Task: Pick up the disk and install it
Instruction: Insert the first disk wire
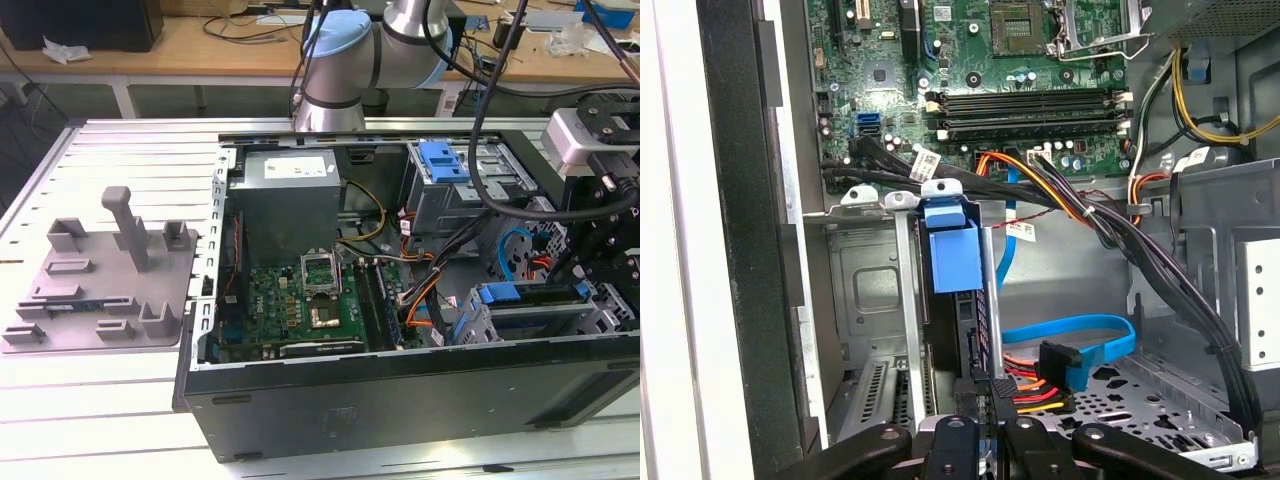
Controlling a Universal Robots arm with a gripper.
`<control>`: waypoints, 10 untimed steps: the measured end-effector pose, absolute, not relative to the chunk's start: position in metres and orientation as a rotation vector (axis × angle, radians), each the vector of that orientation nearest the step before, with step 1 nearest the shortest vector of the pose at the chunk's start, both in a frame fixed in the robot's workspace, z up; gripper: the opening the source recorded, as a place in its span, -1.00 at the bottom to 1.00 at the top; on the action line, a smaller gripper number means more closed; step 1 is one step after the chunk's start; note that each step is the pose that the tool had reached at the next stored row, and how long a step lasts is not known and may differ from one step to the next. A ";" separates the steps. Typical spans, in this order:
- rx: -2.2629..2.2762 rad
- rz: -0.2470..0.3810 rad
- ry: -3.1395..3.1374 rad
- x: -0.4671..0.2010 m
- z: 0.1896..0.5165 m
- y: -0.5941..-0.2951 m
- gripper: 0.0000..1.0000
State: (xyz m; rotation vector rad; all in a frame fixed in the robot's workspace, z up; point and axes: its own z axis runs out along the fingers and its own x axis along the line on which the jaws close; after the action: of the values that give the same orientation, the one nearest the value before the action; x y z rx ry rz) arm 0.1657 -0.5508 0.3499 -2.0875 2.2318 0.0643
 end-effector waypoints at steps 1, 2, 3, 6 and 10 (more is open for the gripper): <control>-2.088 0.064 2.232 0.166 0.350 -0.551 -0.66; -2.087 0.064 2.232 0.166 0.350 -0.551 -0.66; -2.087 0.064 2.232 0.166 0.350 -0.551 -0.66; -2.087 0.064 2.232 0.166 0.350 -0.551 -0.66; -2.088 0.064 2.232 0.165 0.350 -0.550 -0.66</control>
State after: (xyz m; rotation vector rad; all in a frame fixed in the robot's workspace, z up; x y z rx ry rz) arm 0.1655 -0.5498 0.3499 -2.0880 2.2320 0.0637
